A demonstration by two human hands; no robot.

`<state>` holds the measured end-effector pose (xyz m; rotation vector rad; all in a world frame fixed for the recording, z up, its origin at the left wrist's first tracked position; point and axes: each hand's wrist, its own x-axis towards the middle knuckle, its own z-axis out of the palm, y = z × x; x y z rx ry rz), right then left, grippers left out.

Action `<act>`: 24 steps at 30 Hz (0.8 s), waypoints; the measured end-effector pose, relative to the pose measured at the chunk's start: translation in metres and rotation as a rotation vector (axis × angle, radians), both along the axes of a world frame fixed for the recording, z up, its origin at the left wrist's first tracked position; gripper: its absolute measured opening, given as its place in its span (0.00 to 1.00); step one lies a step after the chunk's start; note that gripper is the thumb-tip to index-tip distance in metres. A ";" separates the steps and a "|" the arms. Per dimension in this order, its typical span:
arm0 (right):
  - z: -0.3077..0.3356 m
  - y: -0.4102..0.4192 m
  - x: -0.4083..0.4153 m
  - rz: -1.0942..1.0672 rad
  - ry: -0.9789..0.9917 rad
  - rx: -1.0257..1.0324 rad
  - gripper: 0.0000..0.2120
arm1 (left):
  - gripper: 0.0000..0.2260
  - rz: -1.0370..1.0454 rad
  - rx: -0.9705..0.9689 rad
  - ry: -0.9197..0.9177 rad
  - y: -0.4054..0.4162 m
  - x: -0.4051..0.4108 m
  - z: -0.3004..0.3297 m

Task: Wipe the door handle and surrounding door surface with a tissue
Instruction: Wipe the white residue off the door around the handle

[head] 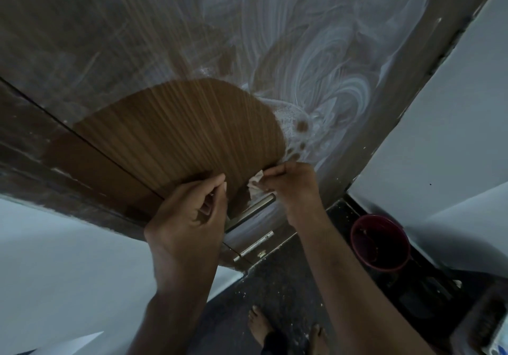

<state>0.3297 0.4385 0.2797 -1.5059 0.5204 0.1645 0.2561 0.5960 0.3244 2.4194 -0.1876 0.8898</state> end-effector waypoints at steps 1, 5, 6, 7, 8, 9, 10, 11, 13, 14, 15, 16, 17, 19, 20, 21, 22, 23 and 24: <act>0.003 -0.001 0.003 0.009 0.031 0.116 0.09 | 0.06 0.004 -0.001 -0.004 -0.001 0.000 0.000; -0.003 -0.012 0.010 0.056 0.100 0.225 0.13 | 0.06 0.000 -0.005 -0.019 -0.004 -0.001 -0.001; -0.010 -0.017 0.012 0.080 0.144 0.254 0.13 | 0.06 -0.005 -0.012 -0.014 -0.005 -0.002 -0.001; -0.020 -0.020 0.013 0.095 0.209 0.300 0.12 | 0.06 -0.005 -0.032 0.004 -0.006 -0.002 0.000; -0.032 -0.022 0.014 0.100 0.280 0.353 0.14 | 0.06 0.002 -0.068 0.031 -0.006 -0.002 0.000; -0.045 -0.021 0.013 0.083 0.344 0.418 0.18 | 0.06 0.015 -0.113 0.063 -0.006 -0.003 0.001; -0.057 -0.019 0.011 0.042 0.386 0.501 0.22 | 0.07 0.026 -0.154 0.090 -0.005 -0.002 0.002; -0.064 -0.016 0.008 -0.007 0.403 0.590 0.23 | 0.07 0.030 -0.177 0.106 -0.005 -0.002 0.003; -0.074 -0.011 0.004 -0.085 0.362 0.746 0.15 | 0.07 0.008 -0.177 0.121 -0.006 -0.002 0.003; -0.074 -0.011 0.003 -0.083 0.323 0.804 0.13 | 0.07 -0.014 -0.167 0.121 -0.007 -0.001 0.004; -0.072 -0.012 0.003 -0.061 0.274 0.847 0.14 | 0.07 -0.033 -0.153 0.117 -0.007 -0.001 0.004; -0.067 -0.013 0.003 -0.030 0.223 0.864 0.19 | 0.07 -0.047 -0.138 0.112 -0.007 0.000 0.004; -0.066 -0.012 0.005 -0.006 0.191 0.859 0.26 | 0.07 -0.054 -0.125 0.108 -0.007 0.000 0.005; -0.070 -0.008 0.007 0.040 0.203 0.783 0.35 | 0.07 -0.056 -0.112 0.101 -0.005 0.000 0.003; -0.071 -0.004 0.006 0.040 0.238 0.743 0.32 | 0.07 -0.053 -0.111 0.096 -0.005 0.000 0.003; -0.075 0.001 0.004 0.022 0.276 0.722 0.25 | 0.07 -0.050 -0.114 0.092 -0.005 0.000 0.002; -0.082 0.006 0.001 -0.004 0.325 0.710 0.20 | 0.07 -0.049 -0.115 0.091 -0.005 -0.001 0.002; -0.087 0.009 -0.001 -0.029 0.366 0.716 0.17 | 0.07 -0.051 -0.110 0.089 -0.006 -0.001 0.003; -0.091 0.009 -0.003 -0.055 0.396 0.728 0.16 | 0.07 -0.054 -0.099 0.086 -0.007 -0.002 0.003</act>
